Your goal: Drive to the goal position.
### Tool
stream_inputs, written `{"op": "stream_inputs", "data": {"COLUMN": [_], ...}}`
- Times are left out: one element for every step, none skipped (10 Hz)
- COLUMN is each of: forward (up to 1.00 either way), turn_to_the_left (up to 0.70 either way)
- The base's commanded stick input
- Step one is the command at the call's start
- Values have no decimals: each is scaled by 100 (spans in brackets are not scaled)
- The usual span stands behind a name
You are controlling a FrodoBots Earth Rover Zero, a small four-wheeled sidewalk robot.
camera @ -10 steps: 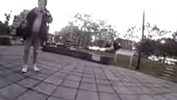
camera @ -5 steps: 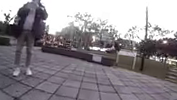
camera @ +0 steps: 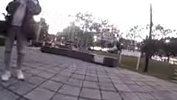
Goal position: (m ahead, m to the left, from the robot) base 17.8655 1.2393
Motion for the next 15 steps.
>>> {"op": "stream_inputs", "data": {"forward": [70, 70, 70, 70, 70, 70, 70, 70, 70, 70, 70, 70, 70, 70, 70], "turn_to_the_left": [0, 0, 0, 0, 0, 0, 0, 0, 5, 13, 24, 35, 35, 35, 35]}}
